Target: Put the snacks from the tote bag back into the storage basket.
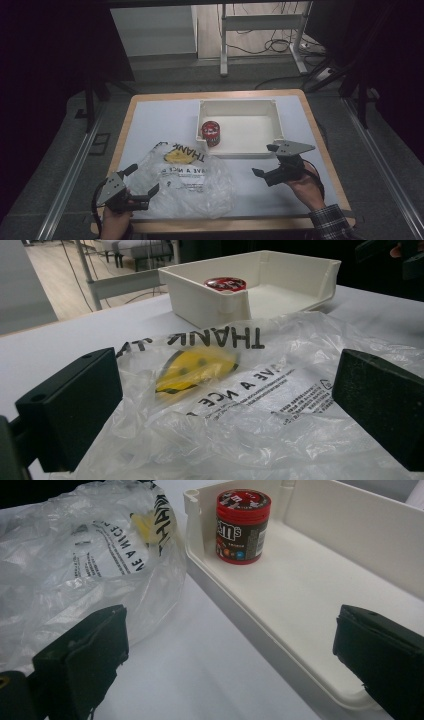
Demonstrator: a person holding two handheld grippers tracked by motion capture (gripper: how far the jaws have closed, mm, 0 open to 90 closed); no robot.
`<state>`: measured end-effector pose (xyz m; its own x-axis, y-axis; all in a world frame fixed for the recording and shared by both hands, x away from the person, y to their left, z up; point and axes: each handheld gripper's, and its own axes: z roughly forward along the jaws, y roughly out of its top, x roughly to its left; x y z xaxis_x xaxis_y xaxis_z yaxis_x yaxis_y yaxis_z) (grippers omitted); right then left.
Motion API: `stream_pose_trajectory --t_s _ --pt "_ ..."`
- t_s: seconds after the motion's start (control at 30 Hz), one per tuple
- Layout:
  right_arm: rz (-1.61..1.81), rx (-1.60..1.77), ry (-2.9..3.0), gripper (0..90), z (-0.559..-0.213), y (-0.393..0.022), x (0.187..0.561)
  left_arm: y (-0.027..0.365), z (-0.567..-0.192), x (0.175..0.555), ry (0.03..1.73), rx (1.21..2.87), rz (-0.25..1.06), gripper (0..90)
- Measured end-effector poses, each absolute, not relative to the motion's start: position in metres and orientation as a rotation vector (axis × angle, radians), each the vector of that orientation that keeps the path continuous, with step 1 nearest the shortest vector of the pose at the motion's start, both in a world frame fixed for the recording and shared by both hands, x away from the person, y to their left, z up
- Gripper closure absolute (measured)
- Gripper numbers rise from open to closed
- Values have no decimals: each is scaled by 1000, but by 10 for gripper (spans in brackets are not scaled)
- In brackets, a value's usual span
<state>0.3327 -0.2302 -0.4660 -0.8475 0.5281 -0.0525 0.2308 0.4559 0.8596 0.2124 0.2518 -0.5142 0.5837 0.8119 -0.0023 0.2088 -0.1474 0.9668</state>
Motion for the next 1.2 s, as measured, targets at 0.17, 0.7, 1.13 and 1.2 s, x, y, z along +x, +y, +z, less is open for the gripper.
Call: stream_pose_trajectory --t_s 0.17,0.7,1.13,1.2 --pt "1351 647 2380 18 -466 -236 329 252 -514 212 859 1674 659 0" --pt "1378 689 2321 18 -467 -258 321 251 -514 213 857 1679 658 0" --pt "1380 718 2299 18 -472 -274 315 251 -515 213 856 1684 658 0" --pt "1375 727 2299 18 -473 -276 315 251 -515 213 856 1684 658 0"
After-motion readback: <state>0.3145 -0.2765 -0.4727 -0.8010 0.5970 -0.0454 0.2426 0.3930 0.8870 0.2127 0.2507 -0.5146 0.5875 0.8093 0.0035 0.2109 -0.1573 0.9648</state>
